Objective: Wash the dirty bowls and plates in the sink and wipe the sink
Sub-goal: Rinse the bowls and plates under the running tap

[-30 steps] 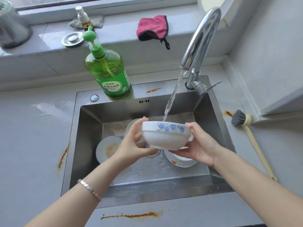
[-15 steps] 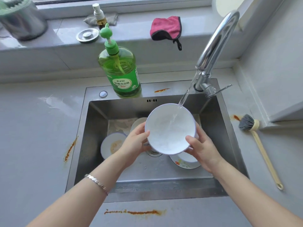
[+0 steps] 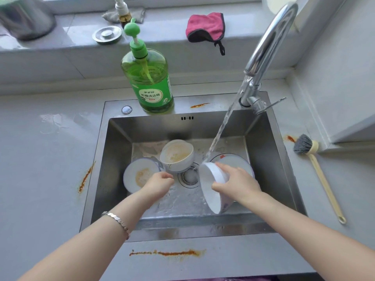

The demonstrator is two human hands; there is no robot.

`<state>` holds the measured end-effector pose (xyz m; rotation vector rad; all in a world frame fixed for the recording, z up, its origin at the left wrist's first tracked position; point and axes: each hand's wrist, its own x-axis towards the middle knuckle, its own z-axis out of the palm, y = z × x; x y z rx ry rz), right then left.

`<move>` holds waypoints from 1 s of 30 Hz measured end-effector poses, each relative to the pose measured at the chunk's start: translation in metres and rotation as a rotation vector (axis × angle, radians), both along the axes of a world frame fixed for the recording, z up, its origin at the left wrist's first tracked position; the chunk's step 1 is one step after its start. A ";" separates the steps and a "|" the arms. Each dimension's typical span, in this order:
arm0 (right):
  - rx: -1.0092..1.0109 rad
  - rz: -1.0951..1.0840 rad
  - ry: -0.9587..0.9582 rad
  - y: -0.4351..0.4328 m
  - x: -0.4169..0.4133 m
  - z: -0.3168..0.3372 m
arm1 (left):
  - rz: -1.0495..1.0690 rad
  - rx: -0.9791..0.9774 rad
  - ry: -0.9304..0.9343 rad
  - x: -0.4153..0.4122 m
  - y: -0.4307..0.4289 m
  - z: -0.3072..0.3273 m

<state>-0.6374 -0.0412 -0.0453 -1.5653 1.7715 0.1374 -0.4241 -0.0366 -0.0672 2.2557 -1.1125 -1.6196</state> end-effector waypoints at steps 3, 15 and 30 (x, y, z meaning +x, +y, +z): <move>0.046 -0.103 0.100 0.001 -0.034 -0.014 | -0.031 -0.001 -0.030 -0.002 0.000 -0.004; 0.174 -0.986 -0.574 -0.019 -0.092 -0.103 | -0.112 -0.006 -0.075 -0.027 -0.004 -0.016; 0.104 -0.917 -0.415 -0.006 -0.096 -0.143 | -0.069 -0.003 -0.101 -0.038 -0.009 -0.036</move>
